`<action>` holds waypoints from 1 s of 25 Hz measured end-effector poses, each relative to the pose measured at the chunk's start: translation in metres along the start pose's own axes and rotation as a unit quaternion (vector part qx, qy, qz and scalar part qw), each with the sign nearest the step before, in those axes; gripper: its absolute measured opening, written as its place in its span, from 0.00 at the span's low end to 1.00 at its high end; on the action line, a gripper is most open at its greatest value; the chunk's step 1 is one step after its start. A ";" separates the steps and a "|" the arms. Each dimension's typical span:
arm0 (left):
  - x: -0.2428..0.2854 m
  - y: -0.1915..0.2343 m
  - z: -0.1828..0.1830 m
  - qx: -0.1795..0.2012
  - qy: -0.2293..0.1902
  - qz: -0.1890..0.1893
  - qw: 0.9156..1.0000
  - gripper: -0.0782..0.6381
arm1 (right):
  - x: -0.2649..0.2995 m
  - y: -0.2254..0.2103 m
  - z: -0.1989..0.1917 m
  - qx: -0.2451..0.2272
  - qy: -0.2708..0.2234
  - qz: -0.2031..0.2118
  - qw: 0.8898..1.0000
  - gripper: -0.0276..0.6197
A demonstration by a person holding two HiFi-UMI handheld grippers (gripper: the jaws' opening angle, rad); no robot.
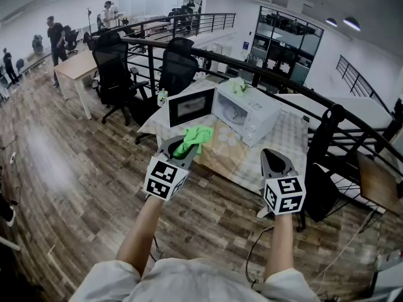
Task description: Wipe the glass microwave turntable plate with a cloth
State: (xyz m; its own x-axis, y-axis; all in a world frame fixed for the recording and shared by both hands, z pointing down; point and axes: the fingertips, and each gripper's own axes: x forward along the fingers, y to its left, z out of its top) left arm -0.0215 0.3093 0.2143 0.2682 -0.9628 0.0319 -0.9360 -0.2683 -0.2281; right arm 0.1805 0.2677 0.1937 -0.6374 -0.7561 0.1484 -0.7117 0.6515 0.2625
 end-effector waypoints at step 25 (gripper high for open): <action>0.024 0.097 -0.063 -0.004 0.014 -0.036 0.999 0.25 | 0.092 0.045 -0.019 0.019 0.027 -0.019 0.999 0.06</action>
State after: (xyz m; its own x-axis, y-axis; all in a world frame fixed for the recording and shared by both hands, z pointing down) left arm -0.1204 0.2577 0.2543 0.3290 -0.9413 0.0755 -0.9162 -0.3376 -0.2159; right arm 0.0948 0.2264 0.2372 -0.5931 -0.7821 0.1909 -0.7467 0.6231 0.2329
